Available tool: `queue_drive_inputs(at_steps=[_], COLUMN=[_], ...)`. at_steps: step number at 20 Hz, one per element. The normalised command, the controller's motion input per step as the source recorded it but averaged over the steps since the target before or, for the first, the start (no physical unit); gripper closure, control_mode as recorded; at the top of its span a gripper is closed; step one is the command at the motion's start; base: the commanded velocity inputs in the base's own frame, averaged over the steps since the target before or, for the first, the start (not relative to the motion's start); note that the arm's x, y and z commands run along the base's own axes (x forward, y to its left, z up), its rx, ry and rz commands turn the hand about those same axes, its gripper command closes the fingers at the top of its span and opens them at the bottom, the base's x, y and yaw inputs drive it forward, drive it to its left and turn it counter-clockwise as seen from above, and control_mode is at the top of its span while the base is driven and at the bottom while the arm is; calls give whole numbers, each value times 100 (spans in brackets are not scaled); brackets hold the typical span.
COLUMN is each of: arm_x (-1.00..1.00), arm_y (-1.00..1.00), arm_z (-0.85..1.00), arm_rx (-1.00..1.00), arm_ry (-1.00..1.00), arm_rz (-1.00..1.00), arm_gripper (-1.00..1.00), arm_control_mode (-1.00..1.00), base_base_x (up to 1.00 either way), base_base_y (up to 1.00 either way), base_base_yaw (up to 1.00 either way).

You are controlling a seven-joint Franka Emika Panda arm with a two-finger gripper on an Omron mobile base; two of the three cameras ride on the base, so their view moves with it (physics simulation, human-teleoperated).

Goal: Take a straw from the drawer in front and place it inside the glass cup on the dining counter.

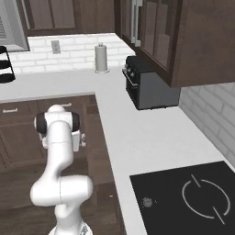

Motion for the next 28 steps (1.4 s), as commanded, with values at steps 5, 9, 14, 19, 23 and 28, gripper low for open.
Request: queue_drive_inputs(at_steps=[5,9,14,19,23,28], arm_x=[-88,-67,-52,-37,-19,-15], arm_y=[100,100,100,100,67,23], arm_z=[7,13,12,9,7,2], arm_rx=[3,2,1,0,12,37], arm_ry=[0,0,1,2,17,39], arm_rz=[2,2,4,3,0,1], arm_gripper=[100,100,100,-100,-100,-100], arm_control_mode=[-100,-100,-100,-100,-100,-100], base_base_x=[0,0,0,0,0,0], base_base_y=[0,0,0,0,0,0], base_base_yaw=[0,0,0,0,0,0])
